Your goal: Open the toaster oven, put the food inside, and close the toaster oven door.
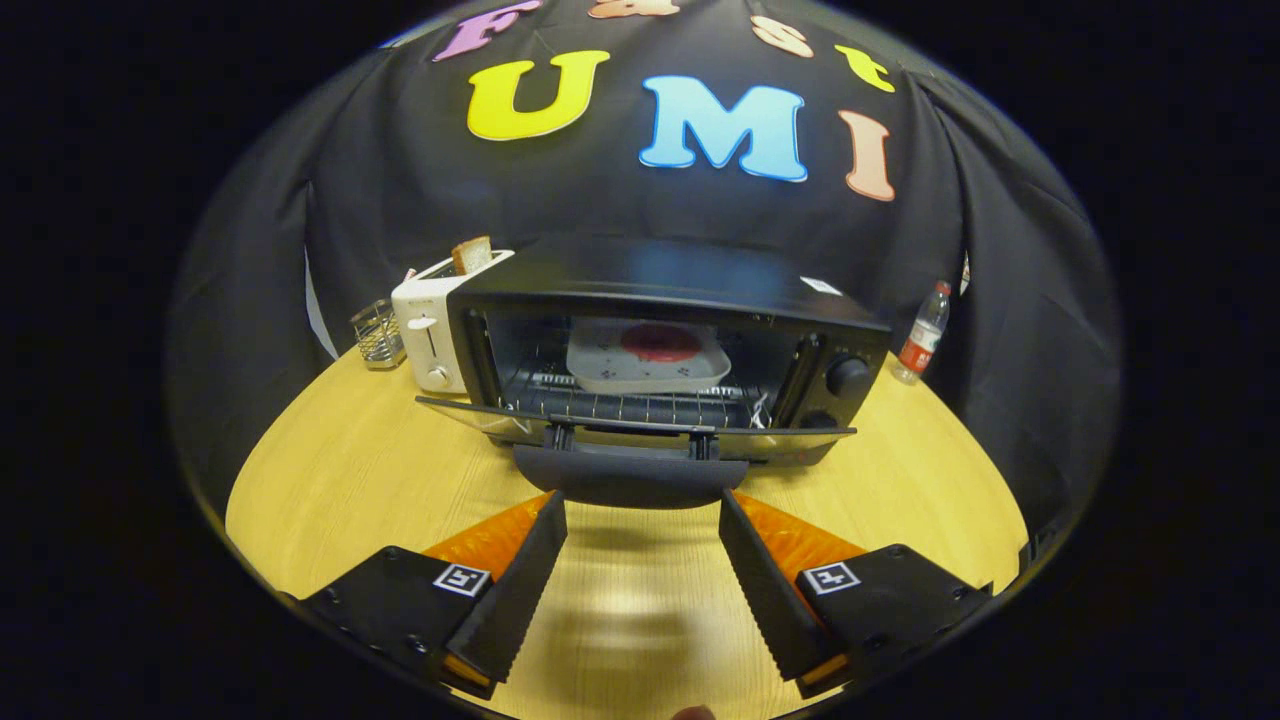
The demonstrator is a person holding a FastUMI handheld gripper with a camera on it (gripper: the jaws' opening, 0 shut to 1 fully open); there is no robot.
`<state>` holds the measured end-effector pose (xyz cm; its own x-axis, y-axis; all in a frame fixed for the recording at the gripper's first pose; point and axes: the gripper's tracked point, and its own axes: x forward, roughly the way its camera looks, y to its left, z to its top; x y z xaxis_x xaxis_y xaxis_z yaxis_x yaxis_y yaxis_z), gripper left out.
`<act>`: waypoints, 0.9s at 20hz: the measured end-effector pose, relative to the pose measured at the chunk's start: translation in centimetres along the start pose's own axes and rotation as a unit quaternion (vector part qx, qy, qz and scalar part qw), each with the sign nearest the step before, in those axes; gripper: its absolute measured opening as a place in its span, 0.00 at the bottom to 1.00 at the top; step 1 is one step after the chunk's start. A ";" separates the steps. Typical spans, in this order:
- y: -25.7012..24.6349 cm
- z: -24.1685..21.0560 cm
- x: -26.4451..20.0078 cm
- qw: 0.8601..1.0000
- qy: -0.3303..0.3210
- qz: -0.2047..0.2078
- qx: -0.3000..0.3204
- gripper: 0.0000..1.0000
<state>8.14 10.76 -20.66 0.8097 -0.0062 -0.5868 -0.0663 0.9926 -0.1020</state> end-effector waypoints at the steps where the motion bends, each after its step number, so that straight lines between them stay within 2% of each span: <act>1: -0.1 1.1 0.1 1.000 -0.015 -0.006 -0.010 0.98; 8: -0.4 10.9 -2.4 0.991 -0.133 0.014 -0.009 0.98; 12: -2.6 12.4 -7.6 0.983 -0.179 0.018 -0.023 0.98; 15: -5.4 12.3 -10.9 0.980 -0.197 0.017 0.004 0.98; 18: -9.5 11.9 -13.8 0.978 -0.206 -0.003 0.027 0.98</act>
<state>4.50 2.87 -2.05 0.9771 0.0275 -0.2110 -0.0400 0.9977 -0.0554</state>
